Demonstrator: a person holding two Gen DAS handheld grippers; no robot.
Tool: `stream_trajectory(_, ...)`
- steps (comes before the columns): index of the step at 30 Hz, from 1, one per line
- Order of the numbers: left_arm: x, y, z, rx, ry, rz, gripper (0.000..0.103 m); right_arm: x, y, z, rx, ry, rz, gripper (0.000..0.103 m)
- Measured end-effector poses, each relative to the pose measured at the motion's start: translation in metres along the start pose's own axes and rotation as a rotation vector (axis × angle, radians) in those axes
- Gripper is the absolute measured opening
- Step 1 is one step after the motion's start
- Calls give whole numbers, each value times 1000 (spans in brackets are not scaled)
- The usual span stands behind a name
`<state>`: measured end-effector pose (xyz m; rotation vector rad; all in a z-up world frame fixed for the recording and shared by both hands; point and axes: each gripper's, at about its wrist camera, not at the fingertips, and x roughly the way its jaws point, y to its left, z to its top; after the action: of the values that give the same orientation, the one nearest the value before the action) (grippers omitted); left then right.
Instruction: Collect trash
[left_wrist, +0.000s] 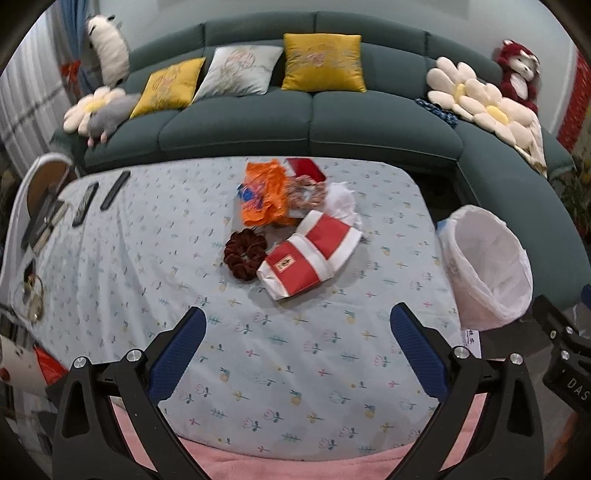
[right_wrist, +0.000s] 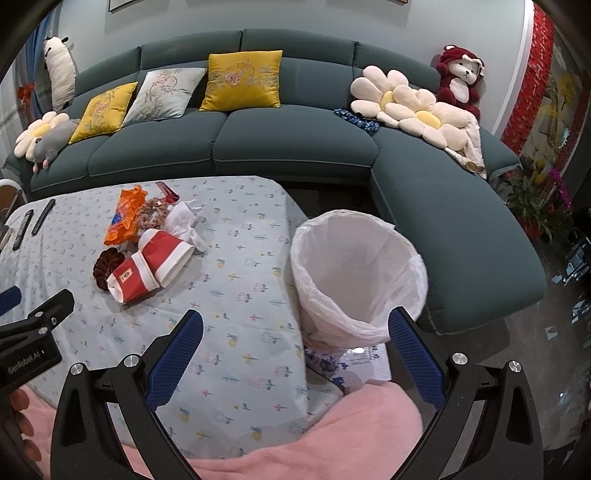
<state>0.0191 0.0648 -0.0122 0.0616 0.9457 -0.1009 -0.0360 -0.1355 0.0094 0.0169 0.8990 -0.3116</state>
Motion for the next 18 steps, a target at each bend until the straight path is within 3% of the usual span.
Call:
stream_trajectory(8,40,57,12,-96,-1,37,96,25,38,14,-21,-1,37,96)
stream_trajectory(14,86,86,25,-92,65,59,96,51,73,22,-49,12,70,96)
stream_trajectory(18,116,95,34,-113,95,31,96,74,97,28,-56,37,98,96)
